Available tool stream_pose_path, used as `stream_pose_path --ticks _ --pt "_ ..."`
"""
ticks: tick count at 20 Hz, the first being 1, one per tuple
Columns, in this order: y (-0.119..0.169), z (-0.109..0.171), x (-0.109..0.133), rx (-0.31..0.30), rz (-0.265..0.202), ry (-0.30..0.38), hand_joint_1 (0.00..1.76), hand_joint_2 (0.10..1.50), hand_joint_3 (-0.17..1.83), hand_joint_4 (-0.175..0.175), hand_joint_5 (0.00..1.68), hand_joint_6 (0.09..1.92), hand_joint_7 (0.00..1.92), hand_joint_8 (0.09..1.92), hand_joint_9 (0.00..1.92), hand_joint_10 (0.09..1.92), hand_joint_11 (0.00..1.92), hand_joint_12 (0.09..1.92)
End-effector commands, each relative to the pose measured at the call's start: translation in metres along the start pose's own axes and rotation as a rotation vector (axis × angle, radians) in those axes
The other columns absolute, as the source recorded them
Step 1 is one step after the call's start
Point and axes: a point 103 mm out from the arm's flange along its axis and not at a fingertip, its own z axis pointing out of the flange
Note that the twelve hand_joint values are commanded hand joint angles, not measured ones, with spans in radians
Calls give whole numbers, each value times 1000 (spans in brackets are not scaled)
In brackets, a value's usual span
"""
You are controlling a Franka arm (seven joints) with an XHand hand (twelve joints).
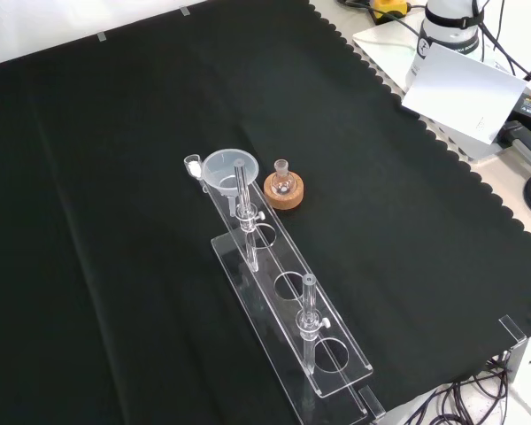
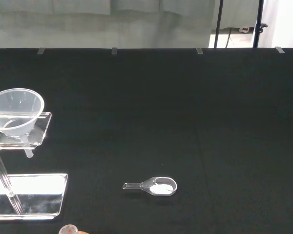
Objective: Pick up the funnel from the transparent funnel stand.
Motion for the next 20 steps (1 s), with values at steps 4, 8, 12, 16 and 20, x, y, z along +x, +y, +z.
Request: stream_pose_path --ticks 4,8,12,16,20 --pt "1 1 2 -9 5 -5 8 1178 425 13 191 87 0 356 125 643 156 1339" --pt "1 -2 -8 -12 -19 21 0 1186 427 15 194 87 0 350 124 638 152 1337" --pt "6 5 -3 -1 17 -10 0 1187 426 15 199 87 0 352 126 635 149 1337" --pt "13 12 -3 3 41 -13 0 1188 425 14 203 87 0 355 129 633 147 1339" --pt "24 17 10 11 50 2 0 1188 423 14 205 87 0 358 132 632 146 1340"
